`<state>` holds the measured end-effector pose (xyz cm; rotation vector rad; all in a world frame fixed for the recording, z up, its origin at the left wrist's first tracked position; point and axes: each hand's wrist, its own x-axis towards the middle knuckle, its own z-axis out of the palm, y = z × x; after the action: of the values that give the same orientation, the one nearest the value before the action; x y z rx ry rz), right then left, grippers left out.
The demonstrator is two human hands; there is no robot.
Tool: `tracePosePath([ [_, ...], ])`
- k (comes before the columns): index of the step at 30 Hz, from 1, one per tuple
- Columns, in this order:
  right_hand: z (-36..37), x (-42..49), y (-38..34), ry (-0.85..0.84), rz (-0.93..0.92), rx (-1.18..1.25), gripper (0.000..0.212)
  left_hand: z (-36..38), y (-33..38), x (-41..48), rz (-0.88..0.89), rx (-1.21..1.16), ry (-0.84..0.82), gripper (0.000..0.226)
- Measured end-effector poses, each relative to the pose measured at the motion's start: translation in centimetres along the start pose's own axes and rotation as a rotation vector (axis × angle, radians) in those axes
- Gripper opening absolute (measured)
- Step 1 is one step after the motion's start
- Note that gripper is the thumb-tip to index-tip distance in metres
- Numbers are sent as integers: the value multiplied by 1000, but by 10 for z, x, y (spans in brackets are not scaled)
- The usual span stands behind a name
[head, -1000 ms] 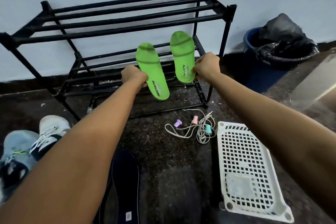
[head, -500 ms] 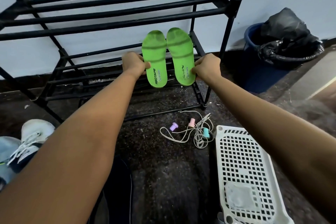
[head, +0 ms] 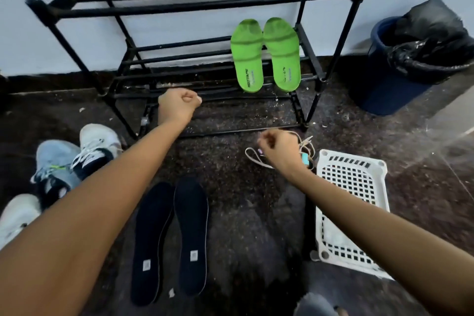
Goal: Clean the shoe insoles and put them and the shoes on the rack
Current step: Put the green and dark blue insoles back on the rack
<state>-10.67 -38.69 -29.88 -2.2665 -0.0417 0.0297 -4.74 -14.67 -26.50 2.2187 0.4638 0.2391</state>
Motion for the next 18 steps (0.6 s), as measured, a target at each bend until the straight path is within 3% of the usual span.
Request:
tracePosePath([
  [4,57,-47,3,-310,57,-115,10,-19,-64,-47,-75,131,-113,18],
  [9,107,-103,6,-616,122,-258,24,-39,-148,-111,-322,392,-270,16],
  [14,129,-147,9,-737,189,-289,20,-45,-198,-168,-656,525,-309,53],
  [18,145,-174,11,-712,281,-191,24,-41,-211,-197,-876,381,-278,86],
])
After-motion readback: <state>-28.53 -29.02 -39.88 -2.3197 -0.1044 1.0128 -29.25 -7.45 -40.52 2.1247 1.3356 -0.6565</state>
